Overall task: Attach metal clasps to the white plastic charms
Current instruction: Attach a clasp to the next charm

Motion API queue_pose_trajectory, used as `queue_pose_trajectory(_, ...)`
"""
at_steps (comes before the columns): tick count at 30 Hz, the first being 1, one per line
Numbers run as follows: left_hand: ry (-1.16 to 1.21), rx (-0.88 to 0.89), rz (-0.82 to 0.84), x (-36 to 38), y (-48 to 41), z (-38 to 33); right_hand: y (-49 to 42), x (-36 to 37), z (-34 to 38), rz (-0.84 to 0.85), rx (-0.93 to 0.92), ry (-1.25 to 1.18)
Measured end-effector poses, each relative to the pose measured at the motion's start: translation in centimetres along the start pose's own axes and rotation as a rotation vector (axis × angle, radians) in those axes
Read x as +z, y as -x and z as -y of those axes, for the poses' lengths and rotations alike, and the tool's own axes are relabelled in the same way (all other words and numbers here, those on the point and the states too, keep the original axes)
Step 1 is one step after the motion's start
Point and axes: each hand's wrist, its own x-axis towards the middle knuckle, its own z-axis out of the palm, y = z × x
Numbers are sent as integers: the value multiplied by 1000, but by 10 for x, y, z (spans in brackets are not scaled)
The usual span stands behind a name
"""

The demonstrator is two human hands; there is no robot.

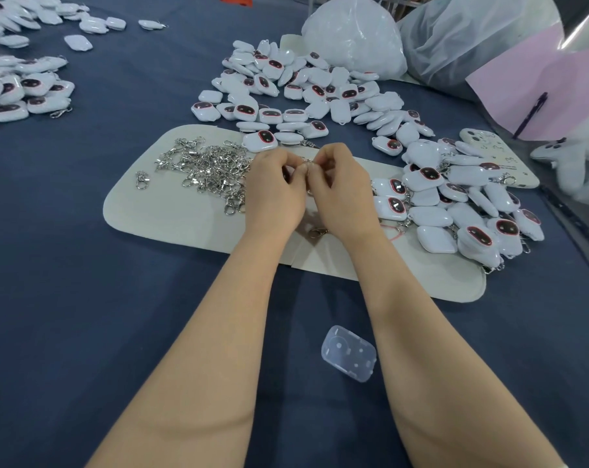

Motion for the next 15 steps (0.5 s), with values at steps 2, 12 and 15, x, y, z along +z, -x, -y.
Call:
queue_pose_trajectory(2,24,7,8,1,0,-1,-1,-1,-1,-18,7,5)
queue_pose_trajectory(12,330,-84,31,0,4,-7,-3,-4,-5,-61,29,125)
queue_pose_trajectory(15,360,-110,67,1,3,-7,-2,-4,-4,-63,16,132)
